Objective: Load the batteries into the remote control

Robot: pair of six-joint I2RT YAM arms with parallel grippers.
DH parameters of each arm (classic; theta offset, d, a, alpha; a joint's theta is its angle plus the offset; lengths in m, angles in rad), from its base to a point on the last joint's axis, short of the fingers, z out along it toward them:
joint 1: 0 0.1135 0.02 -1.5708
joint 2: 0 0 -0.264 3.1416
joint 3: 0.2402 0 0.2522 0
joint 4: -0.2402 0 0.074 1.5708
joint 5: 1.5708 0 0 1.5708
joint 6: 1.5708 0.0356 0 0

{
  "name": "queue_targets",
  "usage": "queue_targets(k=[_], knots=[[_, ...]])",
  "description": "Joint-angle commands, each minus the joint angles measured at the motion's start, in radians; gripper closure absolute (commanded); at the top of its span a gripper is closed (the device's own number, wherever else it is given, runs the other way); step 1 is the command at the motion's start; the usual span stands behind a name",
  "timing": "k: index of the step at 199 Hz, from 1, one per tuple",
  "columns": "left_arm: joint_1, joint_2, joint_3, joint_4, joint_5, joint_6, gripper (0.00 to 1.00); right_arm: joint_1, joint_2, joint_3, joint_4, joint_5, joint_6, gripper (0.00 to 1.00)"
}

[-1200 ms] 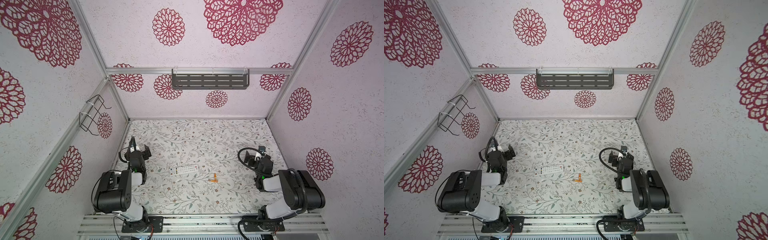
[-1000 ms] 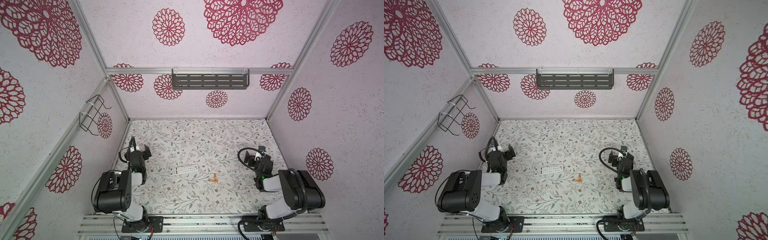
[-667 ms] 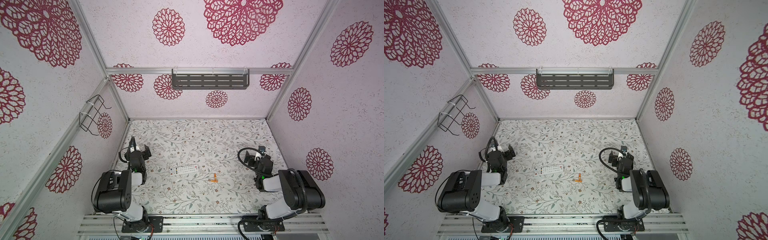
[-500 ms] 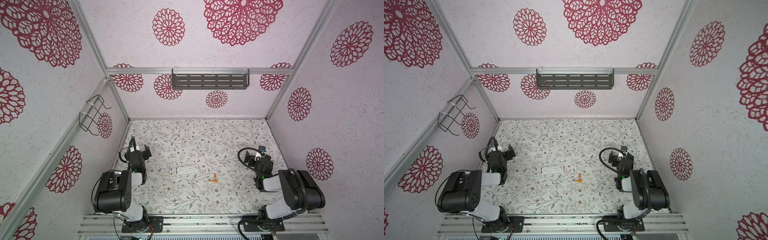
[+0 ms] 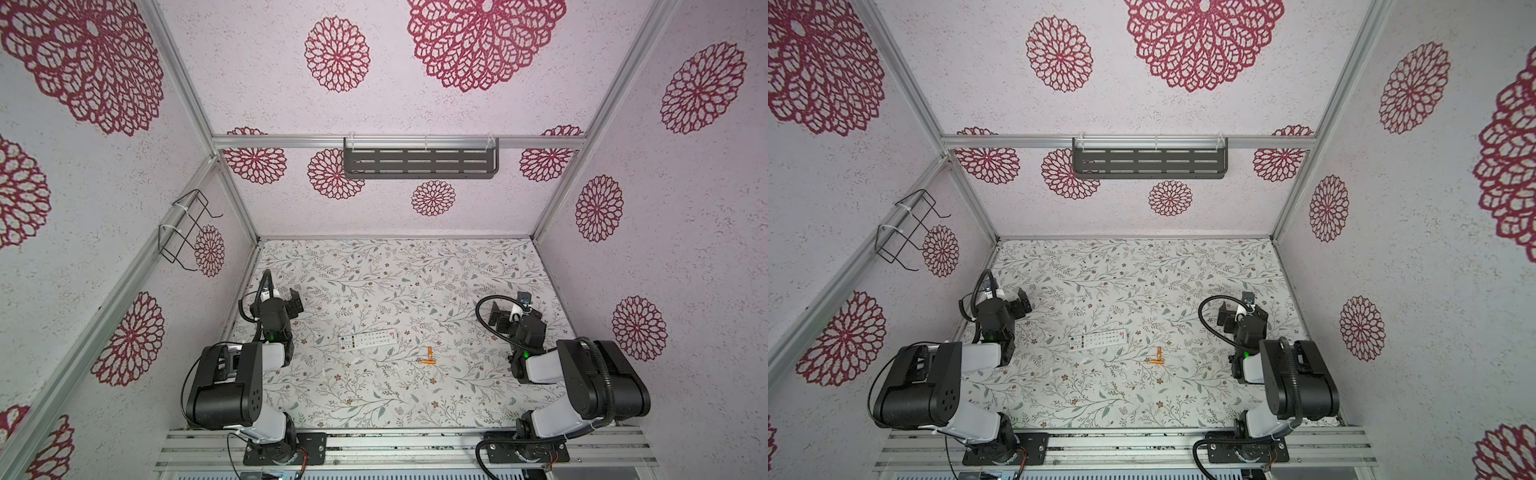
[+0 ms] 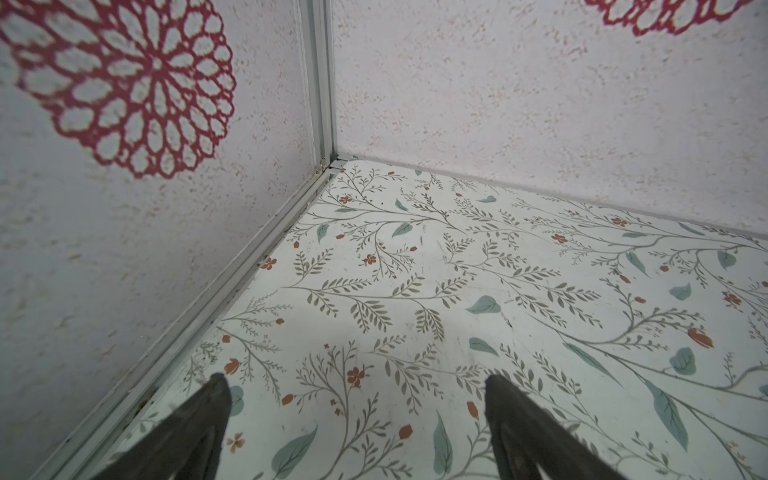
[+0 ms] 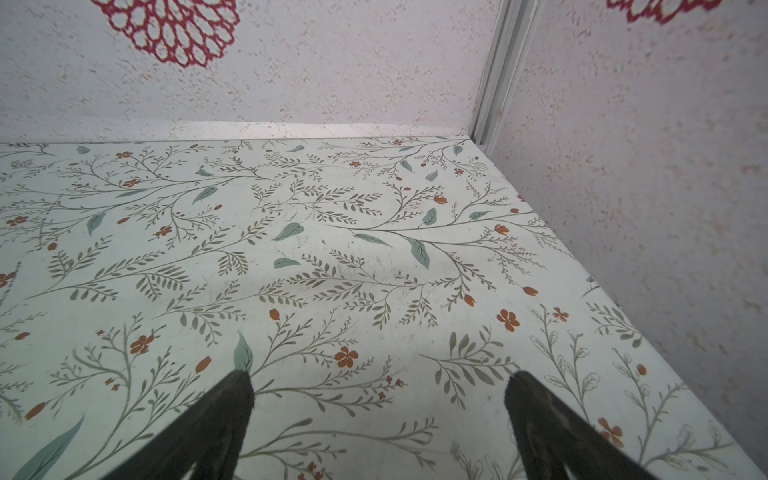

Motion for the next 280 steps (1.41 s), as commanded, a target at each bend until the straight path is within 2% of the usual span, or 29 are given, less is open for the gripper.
queue_targets(k=[1,23,57,85,120,149,185,203,216,226,240,255,268,280], knots=[[-0.03,-0.045,0.14,-0.299,-0.209,-0.037,0.03,0.006,-0.009,0.016,0.03,0.008,0.014,0.01],[-0.054,-0.011,0.287,-0.565,-0.294,-0.124,0.03,0.006,-0.009,0.015,0.028,0.008,0.013,0.01],[-0.151,0.094,0.507,-0.954,-0.54,-0.249,0.03,0.006,-0.009,0.017,0.029,0.008,0.013,0.01],[-0.22,0.124,0.661,-1.201,-0.558,-0.337,0.03,0.006,-0.009,0.016,0.029,0.008,0.014,0.01],[-0.315,0.085,0.733,-1.323,-0.44,-0.416,0.03,0.006,-0.008,0.017,0.029,0.008,0.014,0.01],[-0.403,0.035,0.764,-1.404,-0.353,-0.424,0.03,0.006,-0.009,0.017,0.029,0.006,0.015,0.01],[-0.477,-0.057,0.726,-1.458,-0.174,-0.426,0.03,0.006,-0.011,0.014,0.031,0.003,0.015,0.01],[-0.503,-0.101,0.703,-1.497,-0.098,-0.453,0.03,0.022,-0.049,-0.001,0.035,-0.067,-0.037,0.01],[-0.514,-0.129,0.69,-1.542,-0.049,-0.495,0.03,0.028,-0.105,0.028,-0.064,-0.117,-0.056,0.01],[-0.524,-0.155,0.667,-1.559,-0.016,-0.52,0.03,0.037,-0.155,0.091,-0.225,-0.213,-0.106,0.01],[-0.547,-0.2,0.622,-1.567,0.013,-0.564,0.03,0.095,-0.189,0.186,-0.444,-0.232,-0.161,0.01],[-0.569,-0.257,0.562,-1.564,0.046,-0.61,0.03,0.16,-0.208,0.232,-0.546,-0.281,-0.214,0.01],[-0.59,-0.319,0.482,-1.535,0.08,-0.654,0.03,0.203,-0.209,0.258,-0.591,-0.402,-0.239,0.01],[-0.599,-0.387,0.411,-1.518,0.118,-0.702,0.03,0.283,-0.188,0.328,-0.718,-0.407,-0.311,0.01]])
